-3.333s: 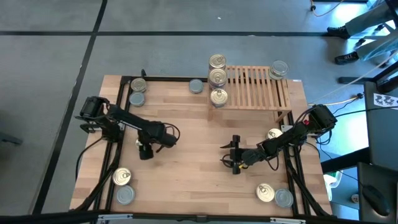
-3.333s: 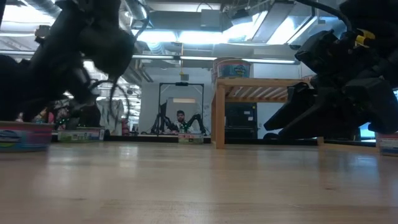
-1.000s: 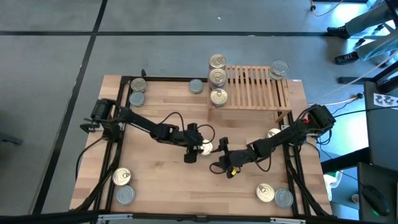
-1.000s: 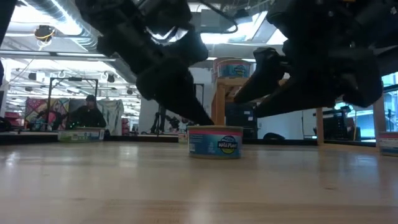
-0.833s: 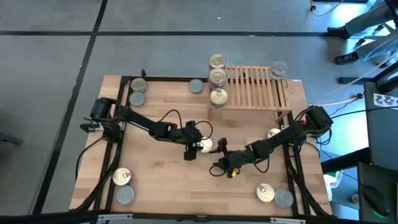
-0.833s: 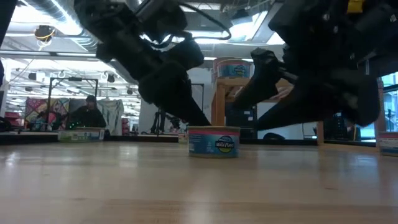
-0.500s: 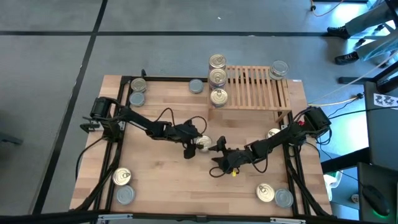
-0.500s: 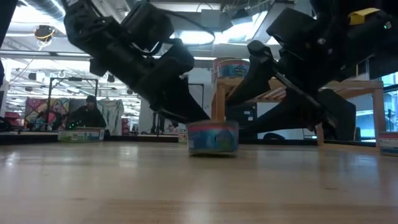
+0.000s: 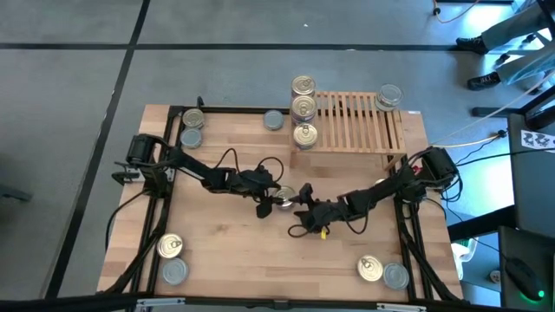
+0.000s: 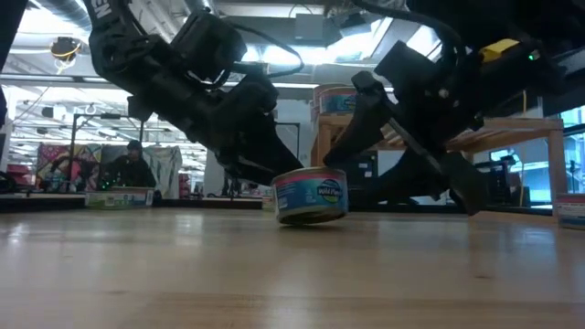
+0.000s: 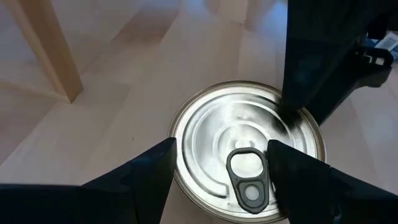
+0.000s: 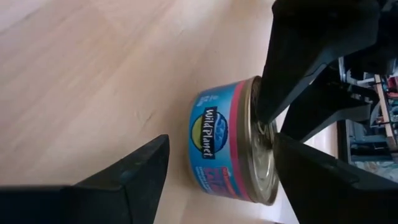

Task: Stack canned seafood by type on shelf
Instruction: Stack the blue-pink tuna can on top of the blue-pink tuna can on the shelf

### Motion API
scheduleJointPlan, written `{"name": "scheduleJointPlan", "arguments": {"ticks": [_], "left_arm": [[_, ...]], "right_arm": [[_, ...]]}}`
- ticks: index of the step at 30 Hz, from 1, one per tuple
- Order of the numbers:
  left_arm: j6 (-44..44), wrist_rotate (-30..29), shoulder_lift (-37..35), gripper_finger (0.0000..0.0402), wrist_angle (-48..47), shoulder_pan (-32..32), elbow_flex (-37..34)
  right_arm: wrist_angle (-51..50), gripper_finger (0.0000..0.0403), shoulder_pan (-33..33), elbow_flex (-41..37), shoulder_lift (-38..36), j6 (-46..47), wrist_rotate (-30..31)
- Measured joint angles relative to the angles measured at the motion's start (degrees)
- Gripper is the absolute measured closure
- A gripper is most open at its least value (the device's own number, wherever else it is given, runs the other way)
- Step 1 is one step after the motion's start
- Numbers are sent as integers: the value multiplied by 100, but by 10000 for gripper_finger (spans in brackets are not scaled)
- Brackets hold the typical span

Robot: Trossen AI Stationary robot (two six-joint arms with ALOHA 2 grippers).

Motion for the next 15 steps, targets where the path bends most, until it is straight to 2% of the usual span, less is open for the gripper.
{"name": "scheduleJointPlan", "arguments": {"ticks": [6,11,15], "left_arm": [[-195,-35,4,149,144,8,-2],[-359,-41,4,149,160,17,0],[-434,-44,4,149,198,15,-3]], "right_arm": [[45,123,-152,0,13,-64,-20],[308,123,-188,5,310,-151,-18],[522,123,-179,190,675,-435,504]]}}
